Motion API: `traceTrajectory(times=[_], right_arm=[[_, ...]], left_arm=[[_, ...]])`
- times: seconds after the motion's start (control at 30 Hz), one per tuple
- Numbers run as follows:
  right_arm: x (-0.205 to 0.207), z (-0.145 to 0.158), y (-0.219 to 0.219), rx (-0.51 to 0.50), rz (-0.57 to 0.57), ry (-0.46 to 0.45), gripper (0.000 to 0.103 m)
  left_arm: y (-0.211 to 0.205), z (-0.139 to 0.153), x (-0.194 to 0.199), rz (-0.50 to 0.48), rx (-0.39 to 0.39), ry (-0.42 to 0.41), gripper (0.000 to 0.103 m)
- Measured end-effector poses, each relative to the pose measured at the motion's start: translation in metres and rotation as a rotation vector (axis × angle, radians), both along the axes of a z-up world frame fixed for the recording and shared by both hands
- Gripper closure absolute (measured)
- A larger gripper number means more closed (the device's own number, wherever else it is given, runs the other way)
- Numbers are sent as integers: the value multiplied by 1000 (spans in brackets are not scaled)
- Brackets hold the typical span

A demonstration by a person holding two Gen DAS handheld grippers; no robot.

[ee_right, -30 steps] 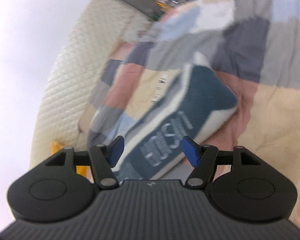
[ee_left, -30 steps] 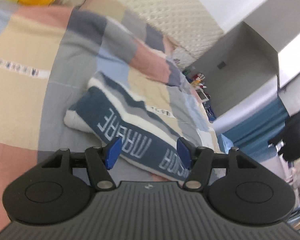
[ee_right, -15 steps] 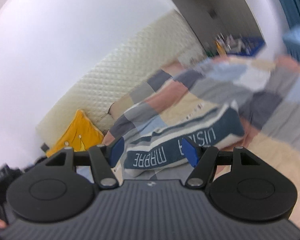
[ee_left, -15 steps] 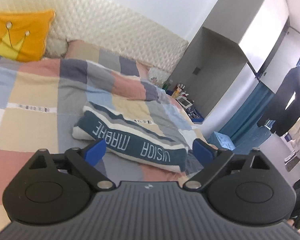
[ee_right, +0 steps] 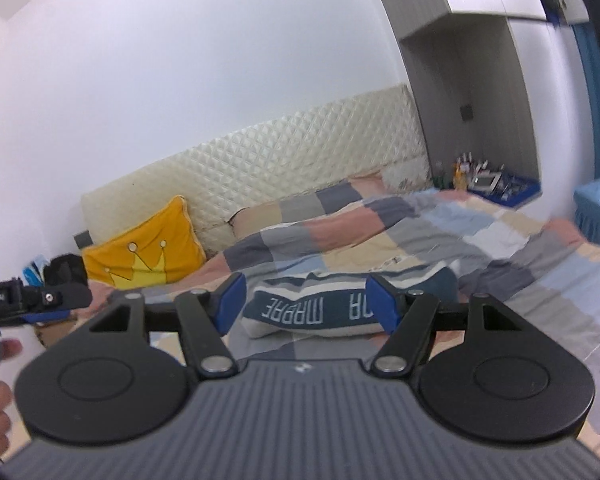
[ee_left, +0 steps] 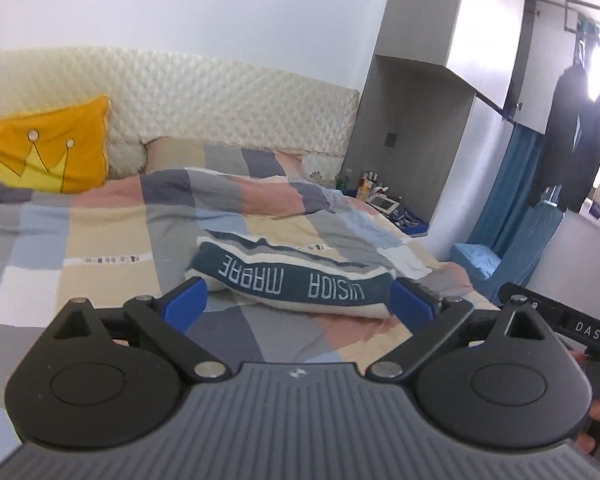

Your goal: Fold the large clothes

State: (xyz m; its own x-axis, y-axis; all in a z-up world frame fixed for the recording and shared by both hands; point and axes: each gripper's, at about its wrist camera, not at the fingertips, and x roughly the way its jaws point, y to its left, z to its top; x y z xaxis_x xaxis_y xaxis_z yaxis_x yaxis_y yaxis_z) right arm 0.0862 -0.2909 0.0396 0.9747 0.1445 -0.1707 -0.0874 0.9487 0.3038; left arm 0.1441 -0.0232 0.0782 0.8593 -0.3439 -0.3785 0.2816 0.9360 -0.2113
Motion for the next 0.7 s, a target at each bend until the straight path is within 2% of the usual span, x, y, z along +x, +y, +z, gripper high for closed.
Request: traceTrajectory(times=[0.17,0.3,0.53,0.7], right_arm=[[-22,-12,16,-55,-12,-15,34],[-34,-25,24,-50,-21,-23,34],[-51,-49,31,-52,-51,-17,34],[-57,-66,44,-110,-60,-5,34]], left_arm=[[-9,-15,-29,8,62,-36,3],[-11,-29,-50,-11,47,-26,3],[-16,-49,-73,5,73,-56,3],[-21,-67,-76,-12,97,-57,3]])
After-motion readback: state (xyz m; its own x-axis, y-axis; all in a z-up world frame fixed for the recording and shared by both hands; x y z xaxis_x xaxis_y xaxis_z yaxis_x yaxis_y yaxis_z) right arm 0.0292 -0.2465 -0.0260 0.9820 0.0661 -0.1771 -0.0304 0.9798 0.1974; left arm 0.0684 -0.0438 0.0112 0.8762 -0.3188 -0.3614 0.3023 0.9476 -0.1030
